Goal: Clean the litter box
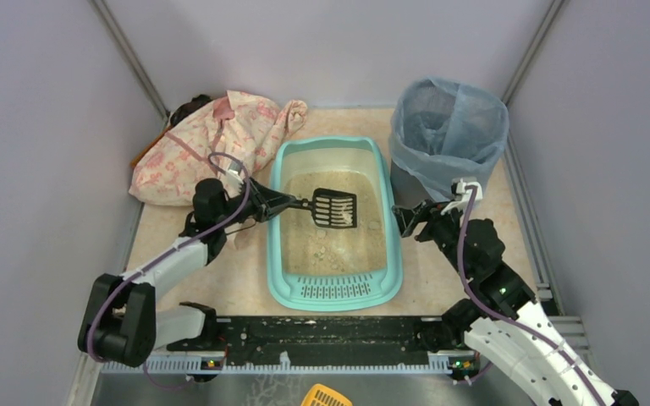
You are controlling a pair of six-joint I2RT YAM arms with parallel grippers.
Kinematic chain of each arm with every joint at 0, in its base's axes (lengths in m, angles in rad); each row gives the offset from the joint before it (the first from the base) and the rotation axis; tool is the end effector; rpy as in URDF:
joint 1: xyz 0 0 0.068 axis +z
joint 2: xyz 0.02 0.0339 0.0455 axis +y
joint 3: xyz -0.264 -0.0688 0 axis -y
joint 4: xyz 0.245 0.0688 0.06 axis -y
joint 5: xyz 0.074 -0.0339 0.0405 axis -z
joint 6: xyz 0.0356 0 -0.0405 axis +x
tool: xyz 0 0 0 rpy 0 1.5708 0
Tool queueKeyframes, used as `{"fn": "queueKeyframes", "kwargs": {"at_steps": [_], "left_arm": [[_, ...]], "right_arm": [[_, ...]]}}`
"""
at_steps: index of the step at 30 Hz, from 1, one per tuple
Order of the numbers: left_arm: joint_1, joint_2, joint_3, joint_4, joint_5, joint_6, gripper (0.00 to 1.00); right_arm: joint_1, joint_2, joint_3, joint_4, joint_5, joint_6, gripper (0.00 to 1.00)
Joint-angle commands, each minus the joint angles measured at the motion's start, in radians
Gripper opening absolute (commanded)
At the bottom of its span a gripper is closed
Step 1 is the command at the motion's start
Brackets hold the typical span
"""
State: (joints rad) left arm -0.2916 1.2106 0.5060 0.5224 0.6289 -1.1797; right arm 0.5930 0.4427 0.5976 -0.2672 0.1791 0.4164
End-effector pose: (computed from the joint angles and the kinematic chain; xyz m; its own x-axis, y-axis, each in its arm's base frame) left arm 0.2368 -0.0930 0.2290 -0.7933 -0.5424 -0.2764 0.1394 0.2800 -0.9498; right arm 0.1052 0.0633 0.3115 -0.2480 0.3128 -0.9169 -0.3311 0.8621 0.3837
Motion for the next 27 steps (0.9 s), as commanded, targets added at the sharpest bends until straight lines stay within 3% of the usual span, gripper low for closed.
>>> {"fn": "queueKeyframes", "kwargs": {"at_steps": [1, 5, 15, 20, 22, 24, 27], "left_arm": [[0.023, -0.037, 0.015, 0.040, 0.028, -0.021, 0.00], [0.026, -0.092, 0.005, 0.017, -0.033, -0.016, 0.00], [0.028, -0.102, 0.002, 0.036, -0.029, -0.027, 0.00], [-0.013, -0.056, 0.107, -0.049, -0.005, 0.004, 0.00], [-0.040, -0.033, 0.078, 0.006, 0.010, -0.033, 0.00], [0.002, -0.068, 0.015, 0.043, -0.024, -0.048, 0.00], [0.006, -0.094, 0.020, -0.011, -0.019, -0.022, 0.00]], "right_arm": [[-0.004, -0.006, 0.010, 0.053, 0.001, 0.000, 0.68], [-0.004, -0.016, 0.007, 0.054, 0.000, 0.009, 0.68], [-0.004, -0.031, 0.004, 0.037, 0.009, 0.009, 0.68], [-0.004, -0.051, 0.010, 0.023, 0.013, 0.003, 0.68], [-0.004, -0.050, 0.007, 0.022, 0.019, 0.002, 0.68], [-0.004, -0.054, 0.010, 0.016, 0.018, 0.010, 0.68], [-0.004, -0.078, 0.000, 0.008, 0.016, 0.013, 0.68]]}}
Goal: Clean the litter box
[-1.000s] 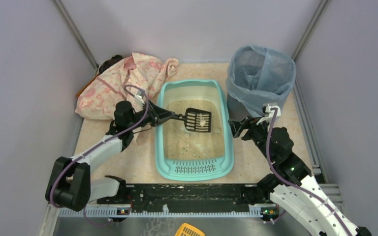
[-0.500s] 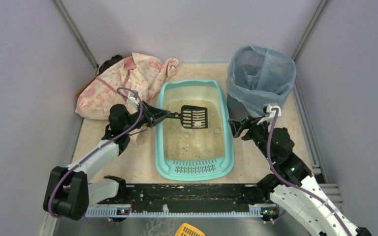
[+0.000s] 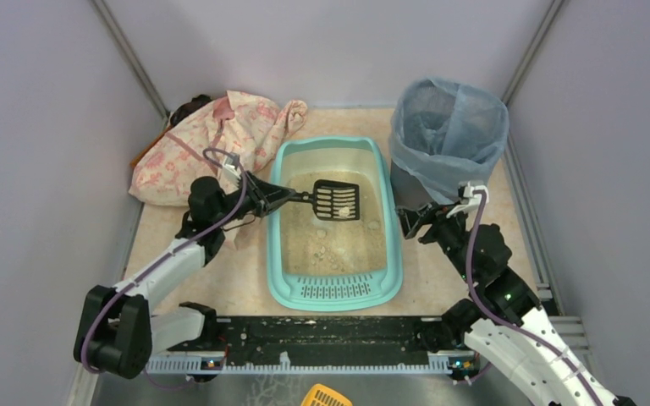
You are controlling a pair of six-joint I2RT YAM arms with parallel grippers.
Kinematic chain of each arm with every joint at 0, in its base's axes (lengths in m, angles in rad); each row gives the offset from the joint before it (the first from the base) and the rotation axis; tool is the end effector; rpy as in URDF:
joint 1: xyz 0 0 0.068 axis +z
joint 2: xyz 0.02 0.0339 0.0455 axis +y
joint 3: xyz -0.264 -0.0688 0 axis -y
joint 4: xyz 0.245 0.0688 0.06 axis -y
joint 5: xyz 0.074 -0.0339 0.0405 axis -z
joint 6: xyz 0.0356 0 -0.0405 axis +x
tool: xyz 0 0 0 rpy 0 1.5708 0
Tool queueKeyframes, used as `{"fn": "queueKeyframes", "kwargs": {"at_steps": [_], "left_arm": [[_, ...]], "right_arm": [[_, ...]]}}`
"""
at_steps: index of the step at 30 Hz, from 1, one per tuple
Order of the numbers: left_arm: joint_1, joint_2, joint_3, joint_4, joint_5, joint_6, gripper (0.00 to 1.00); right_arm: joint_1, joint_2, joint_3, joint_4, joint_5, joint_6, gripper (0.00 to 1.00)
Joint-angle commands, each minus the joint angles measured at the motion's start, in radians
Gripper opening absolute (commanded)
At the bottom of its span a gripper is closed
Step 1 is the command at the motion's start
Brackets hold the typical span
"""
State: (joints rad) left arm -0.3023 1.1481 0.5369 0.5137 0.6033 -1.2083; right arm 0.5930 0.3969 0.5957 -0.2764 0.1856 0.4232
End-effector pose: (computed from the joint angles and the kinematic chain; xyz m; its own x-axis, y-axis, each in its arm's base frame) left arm 0.2323 -0.0936 0.2528 -0.7662 -0.5676 -0.3013 0.1912 0.2463 -0.9502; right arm 0.0978 0.0580 0.3143 -0.2215 0.3374 -0.9149 -0.3353 0.8547 0.3964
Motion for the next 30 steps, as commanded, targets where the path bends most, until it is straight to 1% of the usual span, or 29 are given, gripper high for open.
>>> {"fn": "queueKeyframes", "kwargs": {"at_steps": [1, 3, 4, 6, 7, 11, 14, 17, 23, 28, 30], "left_arm": [[0.029, -0.035, -0.009, -0.008, 0.036, 0.006, 0.00], [0.090, -0.088, -0.033, -0.007, 0.012, 0.009, 0.00], [0.105, -0.111, -0.023, -0.024, -0.007, 0.042, 0.00], [0.100, -0.097, 0.072, -0.156, 0.037, 0.127, 0.00], [0.097, -0.081, 0.105, -0.190, 0.065, 0.142, 0.00], [0.127, -0.108, 0.031, -0.072, 0.043, 0.071, 0.00], [0.104, -0.066, 0.035, -0.052, 0.108, 0.048, 0.00], [0.103, -0.063, 0.047, -0.044, 0.073, 0.052, 0.00], [0.103, 0.027, 0.214, -0.052, 0.073, 0.042, 0.00], [0.091, 0.162, 0.411, -0.041, 0.060, 0.002, 0.00], [0.077, 0.224, 0.514, -0.033, 0.059, -0.015, 0.00]], "right_arm": [[-0.004, -0.033, 0.001, 0.013, 0.014, -0.001, 0.68], [-0.004, -0.026, 0.009, -0.002, 0.024, -0.010, 0.68], [-0.004, -0.025, 0.014, -0.007, 0.024, -0.011, 0.68], [-0.004, -0.032, 0.012, 0.000, 0.018, -0.005, 0.68], [-0.004, -0.033, 0.007, 0.008, 0.016, -0.005, 0.68], [-0.004, -0.023, 0.006, 0.013, 0.009, 0.002, 0.68], [-0.004, -0.034, 0.000, 0.019, 0.008, 0.009, 0.68], [-0.004, -0.031, 0.010, 0.016, 0.011, 0.002, 0.68], [-0.004, -0.039, 0.048, -0.006, 0.013, -0.004, 0.68], [-0.004, -0.062, 0.072, -0.033, 0.022, -0.003, 0.68], [-0.004, -0.072, 0.080, -0.045, 0.028, -0.002, 0.67]]}}
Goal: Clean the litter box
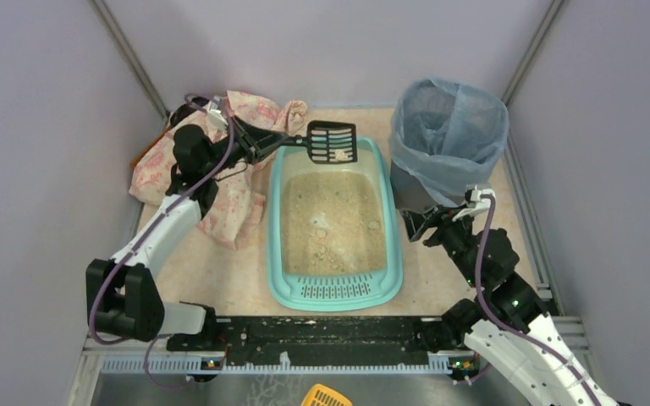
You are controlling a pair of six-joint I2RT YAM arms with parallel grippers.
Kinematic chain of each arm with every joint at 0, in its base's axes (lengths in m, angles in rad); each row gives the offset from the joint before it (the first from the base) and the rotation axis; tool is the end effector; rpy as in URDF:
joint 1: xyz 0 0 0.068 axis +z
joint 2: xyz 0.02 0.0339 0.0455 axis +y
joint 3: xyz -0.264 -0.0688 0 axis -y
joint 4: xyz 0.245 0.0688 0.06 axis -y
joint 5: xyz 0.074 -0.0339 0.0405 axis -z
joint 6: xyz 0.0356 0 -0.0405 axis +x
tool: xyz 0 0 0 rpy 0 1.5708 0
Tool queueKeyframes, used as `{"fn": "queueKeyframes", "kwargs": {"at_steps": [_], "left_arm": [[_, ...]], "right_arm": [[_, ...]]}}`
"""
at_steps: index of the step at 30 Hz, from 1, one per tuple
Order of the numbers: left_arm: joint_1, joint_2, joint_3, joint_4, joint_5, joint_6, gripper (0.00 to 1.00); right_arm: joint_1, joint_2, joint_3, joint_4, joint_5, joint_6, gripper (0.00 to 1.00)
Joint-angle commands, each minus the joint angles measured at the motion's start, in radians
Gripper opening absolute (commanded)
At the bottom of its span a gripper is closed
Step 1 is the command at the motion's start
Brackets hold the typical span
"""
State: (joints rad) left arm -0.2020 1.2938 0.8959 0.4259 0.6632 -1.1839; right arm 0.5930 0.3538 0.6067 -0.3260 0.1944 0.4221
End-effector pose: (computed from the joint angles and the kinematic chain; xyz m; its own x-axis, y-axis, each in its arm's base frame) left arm 0.2885 -0.0814 0.3307 -0.6944 -0.6027 -0.3931 0.3125 0.2395 -0.9192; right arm 0.0894 0.0520 0.3164 -0.2144 0.3402 -0.9156 -0.3296 0.8572 0.3957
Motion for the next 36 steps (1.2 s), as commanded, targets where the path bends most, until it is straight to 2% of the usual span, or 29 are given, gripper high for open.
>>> {"fn": "queueKeyframes", "kwargs": {"at_steps": [1, 8, 14, 17, 20, 22, 27, 33, 36], "left_arm": [[-0.031, 0.109, 0.195, 0.059, -0.004, -0.047, 0.00], [-0.076, 0.321, 0.489, 0.114, -0.034, -0.142, 0.00], [-0.194, 0.551, 0.787, 0.126, -0.094, -0.162, 0.00], [-0.266, 0.707, 1.060, 0.055, -0.115, -0.112, 0.00], [-0.320, 0.881, 1.334, -0.022, -0.101, 0.009, 0.00], [-0.339, 0.961, 1.435, -0.024, -0.091, 0.094, 0.00], [-0.349, 0.969, 1.370, 0.053, -0.075, 0.408, 0.00], [-0.379, 0.924, 1.255, 0.092, 0.028, 0.777, 0.00], [-0.448, 0.854, 1.178, 0.016, -0.011, 1.032, 0.00]], "right_arm": [[-0.004, -0.033, 0.073, -0.003, 0.024, -0.004, 0.67], [-0.004, -0.075, 0.106, -0.083, 0.058, -0.014, 0.67], [-0.005, -0.138, 0.131, -0.166, 0.101, -0.011, 0.67], [-0.004, -0.162, 0.134, -0.197, 0.103, 0.006, 0.67], [-0.004, -0.193, 0.140, -0.234, 0.116, 0.013, 0.67], [-0.004, -0.209, 0.148, -0.260, 0.135, 0.011, 0.66], [-0.004, -0.232, 0.162, -0.305, 0.161, 0.000, 0.66], [-0.004, -0.236, 0.136, -0.303, 0.156, 0.001, 0.66], [-0.004, -0.235, 0.115, -0.287, 0.145, 0.009, 0.66]]}}
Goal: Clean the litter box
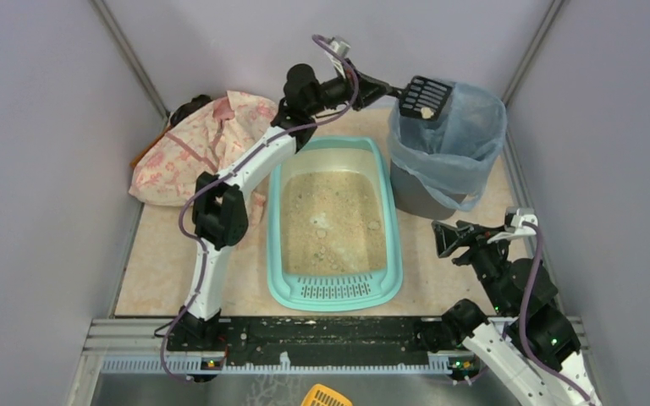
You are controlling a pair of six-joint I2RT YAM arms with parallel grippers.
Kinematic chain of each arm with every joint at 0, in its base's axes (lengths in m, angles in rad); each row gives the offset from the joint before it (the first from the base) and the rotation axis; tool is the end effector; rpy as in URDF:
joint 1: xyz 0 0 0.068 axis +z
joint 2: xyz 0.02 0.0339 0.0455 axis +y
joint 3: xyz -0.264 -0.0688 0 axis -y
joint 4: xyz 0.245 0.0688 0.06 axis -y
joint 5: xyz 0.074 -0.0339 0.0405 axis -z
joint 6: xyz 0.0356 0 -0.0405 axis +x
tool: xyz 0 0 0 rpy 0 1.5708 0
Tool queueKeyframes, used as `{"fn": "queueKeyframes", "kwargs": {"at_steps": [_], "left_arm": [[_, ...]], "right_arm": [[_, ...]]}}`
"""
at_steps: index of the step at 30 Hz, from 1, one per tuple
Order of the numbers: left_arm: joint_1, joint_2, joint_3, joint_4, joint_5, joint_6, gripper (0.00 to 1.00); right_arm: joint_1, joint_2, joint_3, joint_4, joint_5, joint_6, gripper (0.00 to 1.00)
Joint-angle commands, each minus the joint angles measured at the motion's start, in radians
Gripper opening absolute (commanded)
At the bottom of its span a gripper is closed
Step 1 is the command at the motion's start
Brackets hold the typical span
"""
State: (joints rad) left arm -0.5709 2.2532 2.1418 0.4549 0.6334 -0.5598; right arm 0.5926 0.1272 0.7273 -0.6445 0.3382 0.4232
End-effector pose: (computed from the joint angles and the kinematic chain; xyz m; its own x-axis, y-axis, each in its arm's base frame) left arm 0.4374 -0.3059 0.3854 -0.2402 -0.3544 -0.9037 0.9169 0.2228 -0.3311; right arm 0.0347 0.0091 0.3301 -0.1370 0.3748 -0.9169 -0.2146 0.8924 0.3968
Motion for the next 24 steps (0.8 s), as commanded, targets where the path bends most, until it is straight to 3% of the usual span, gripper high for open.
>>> {"fn": "queueKeyframes", "kwargs": {"at_steps": [1, 5, 7, 19, 21, 24], "left_arm": [[-0.103, -0.123, -0.069, -0.058, 0.011, 0.485, 0.00], [-0.201, -0.183, -0.082, -0.212, -0.057, 0.751, 0.00], [-0.237, -0.215, -0.103, -0.245, -0.068, 0.805, 0.00], [-0.245, -0.302, -0.169, -0.143, -0.143, 0.782, 0.00], [-0.235, -0.318, -0.185, -0.110, -0.188, 0.723, 0.00], [-0.191, -0.388, -0.267, 0.010, -0.212, 0.522, 0.00]], "right_arm": [[-0.004, -0.008, -0.011, 0.038, -0.003, 0.011, 0.66], [-0.004, -0.003, -0.029, 0.051, -0.012, 0.019, 0.66], [-0.005, 0.001, -0.040, 0.057, -0.017, 0.020, 0.66], [-0.004, 0.012, -0.070, 0.087, -0.043, 0.035, 0.66], [-0.004, 0.015, -0.069, 0.088, -0.044, 0.033, 0.65], [-0.004, 0.022, -0.073, 0.093, -0.044, 0.032, 0.66]]}}
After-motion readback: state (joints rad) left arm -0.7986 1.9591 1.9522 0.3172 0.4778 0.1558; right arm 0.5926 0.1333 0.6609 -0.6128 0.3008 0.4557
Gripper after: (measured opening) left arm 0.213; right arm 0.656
